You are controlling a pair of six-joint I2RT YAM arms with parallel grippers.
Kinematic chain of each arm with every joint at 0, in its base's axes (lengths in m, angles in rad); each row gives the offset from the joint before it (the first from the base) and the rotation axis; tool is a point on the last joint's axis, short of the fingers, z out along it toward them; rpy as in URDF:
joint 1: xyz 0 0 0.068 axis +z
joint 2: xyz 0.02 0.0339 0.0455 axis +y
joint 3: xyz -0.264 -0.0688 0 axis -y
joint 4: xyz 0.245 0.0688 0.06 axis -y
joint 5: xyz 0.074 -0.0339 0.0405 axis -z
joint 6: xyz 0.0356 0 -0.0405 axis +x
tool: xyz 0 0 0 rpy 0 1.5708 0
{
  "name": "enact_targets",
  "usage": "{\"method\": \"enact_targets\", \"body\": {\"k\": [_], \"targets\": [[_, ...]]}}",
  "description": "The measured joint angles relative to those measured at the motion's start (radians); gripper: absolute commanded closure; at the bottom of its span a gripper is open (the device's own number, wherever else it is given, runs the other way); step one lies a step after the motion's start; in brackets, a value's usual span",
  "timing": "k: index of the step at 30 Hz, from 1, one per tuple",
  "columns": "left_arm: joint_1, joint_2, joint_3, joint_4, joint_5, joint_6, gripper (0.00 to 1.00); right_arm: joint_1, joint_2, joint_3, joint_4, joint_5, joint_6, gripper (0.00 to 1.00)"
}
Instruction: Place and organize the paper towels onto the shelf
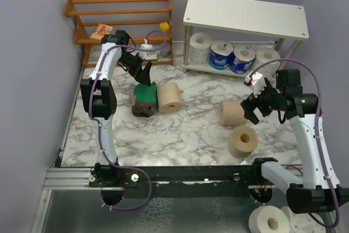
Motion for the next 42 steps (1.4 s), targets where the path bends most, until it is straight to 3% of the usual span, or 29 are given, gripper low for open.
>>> {"method": "enact_targets", "body": {"k": [10, 18, 22, 24, 26, 37, 42], "targets": [[-0.008, 0.146, 0.137, -0.043, -0.031, 0.010, 0.08, 0.000, -0.083, -0.072, -0.052, 0.084, -0.028, 0.00], [-0.055, 0.116, -0.032, -0.054, -0.048, 0.045, 0.22, 0.000, -0.087, -0.072, -0.056, 0.128, -0.055, 0.00], [-0.073, 0.065, -0.114, -0.057, -0.073, 0.065, 0.46, 0.000, -0.079, -0.072, -0.055, 0.137, -0.067, 0.00], [-0.084, 0.020, -0.163, -0.057, -0.097, 0.079, 0.68, 0.000, -0.074, -0.074, -0.051, 0.140, -0.072, 0.00], [-0.089, -0.013, -0.196, -0.061, -0.119, 0.092, 0.98, 0.000, -0.070, -0.078, -0.048, 0.141, -0.075, 0.00], [-0.104, -0.135, -0.277, -0.084, -0.215, 0.103, 1.00, 0.000, -0.067, -0.136, -0.015, 0.148, -0.076, 0.00], [-0.165, -0.222, -0.143, -0.083, -0.304, 0.063, 1.00, 0.000, -0.076, -0.171, 0.002, 0.163, -0.076, 0.00]]}}
